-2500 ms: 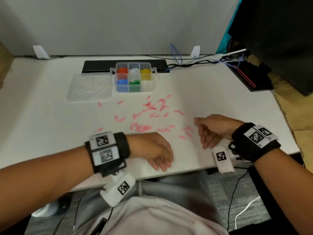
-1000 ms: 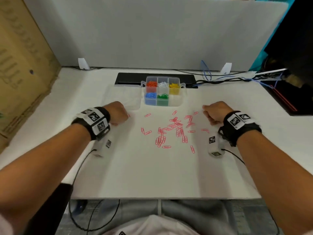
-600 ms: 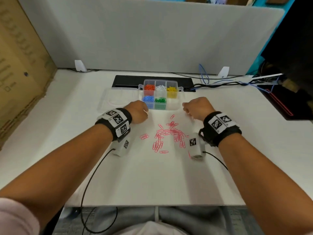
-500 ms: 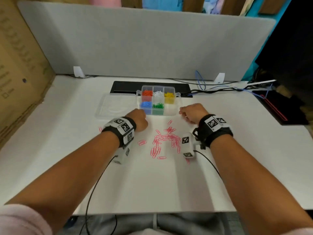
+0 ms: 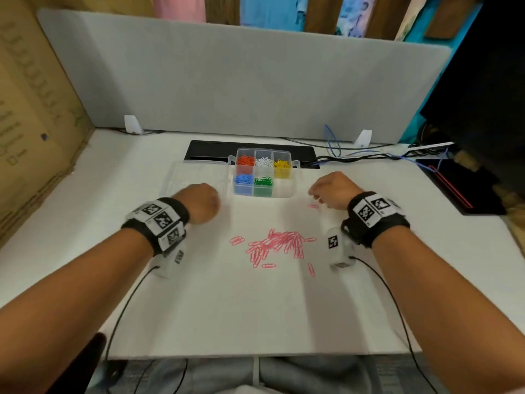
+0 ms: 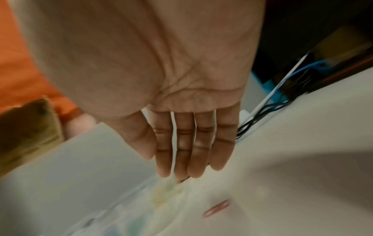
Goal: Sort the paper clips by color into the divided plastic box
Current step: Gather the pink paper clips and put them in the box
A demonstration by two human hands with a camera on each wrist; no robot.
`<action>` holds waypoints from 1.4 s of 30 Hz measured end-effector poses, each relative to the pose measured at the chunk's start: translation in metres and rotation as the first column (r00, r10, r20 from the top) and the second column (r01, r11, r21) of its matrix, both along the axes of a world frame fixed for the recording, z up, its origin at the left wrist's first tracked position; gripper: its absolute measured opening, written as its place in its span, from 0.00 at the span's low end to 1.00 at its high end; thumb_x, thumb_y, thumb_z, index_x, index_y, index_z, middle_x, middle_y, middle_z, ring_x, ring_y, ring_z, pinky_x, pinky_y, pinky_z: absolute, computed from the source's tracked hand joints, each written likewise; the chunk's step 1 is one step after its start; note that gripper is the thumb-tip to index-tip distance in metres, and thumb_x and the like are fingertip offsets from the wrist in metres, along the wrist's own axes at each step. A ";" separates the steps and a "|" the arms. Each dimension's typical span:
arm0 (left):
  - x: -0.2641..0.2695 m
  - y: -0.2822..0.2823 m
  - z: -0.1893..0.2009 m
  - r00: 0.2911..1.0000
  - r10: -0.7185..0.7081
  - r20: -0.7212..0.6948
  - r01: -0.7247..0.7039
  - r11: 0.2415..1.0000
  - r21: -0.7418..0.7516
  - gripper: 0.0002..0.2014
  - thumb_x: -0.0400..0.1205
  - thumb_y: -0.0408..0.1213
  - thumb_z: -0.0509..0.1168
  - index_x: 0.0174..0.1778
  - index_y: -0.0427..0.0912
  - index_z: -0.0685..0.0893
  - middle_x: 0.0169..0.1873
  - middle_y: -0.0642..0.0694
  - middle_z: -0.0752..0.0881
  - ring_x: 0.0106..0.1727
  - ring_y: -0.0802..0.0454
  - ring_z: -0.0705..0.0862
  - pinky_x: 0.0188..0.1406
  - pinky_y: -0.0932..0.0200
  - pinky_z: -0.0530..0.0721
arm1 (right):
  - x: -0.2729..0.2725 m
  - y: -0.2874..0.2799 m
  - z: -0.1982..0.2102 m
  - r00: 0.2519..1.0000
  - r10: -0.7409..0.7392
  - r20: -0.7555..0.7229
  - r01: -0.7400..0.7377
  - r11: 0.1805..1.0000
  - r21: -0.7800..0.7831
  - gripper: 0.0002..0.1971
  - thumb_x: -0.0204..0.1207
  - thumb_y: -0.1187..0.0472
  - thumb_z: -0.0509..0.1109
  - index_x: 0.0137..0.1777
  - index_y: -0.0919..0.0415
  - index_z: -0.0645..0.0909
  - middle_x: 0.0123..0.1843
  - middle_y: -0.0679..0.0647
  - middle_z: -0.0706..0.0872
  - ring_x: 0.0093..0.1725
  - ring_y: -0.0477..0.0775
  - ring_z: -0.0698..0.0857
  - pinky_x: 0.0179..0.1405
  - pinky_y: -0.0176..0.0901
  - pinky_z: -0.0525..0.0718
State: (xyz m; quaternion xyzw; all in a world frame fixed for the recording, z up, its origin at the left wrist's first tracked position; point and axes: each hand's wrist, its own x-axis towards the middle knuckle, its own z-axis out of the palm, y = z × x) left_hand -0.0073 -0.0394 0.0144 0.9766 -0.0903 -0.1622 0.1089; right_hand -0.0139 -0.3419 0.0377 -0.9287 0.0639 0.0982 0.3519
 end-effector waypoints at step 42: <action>-0.058 -0.009 0.005 0.958 0.051 -0.282 -0.088 0.989 -0.120 0.30 0.69 0.51 0.80 0.65 0.50 0.76 0.50 0.51 0.86 0.43 0.52 0.87 0.45 0.57 0.88 | -0.090 -0.004 -0.010 0.953 -0.019 -0.303 0.038 0.998 0.058 0.15 0.74 0.53 0.79 0.46 0.67 0.84 0.37 0.62 0.90 0.34 0.59 0.86 0.46 0.60 0.92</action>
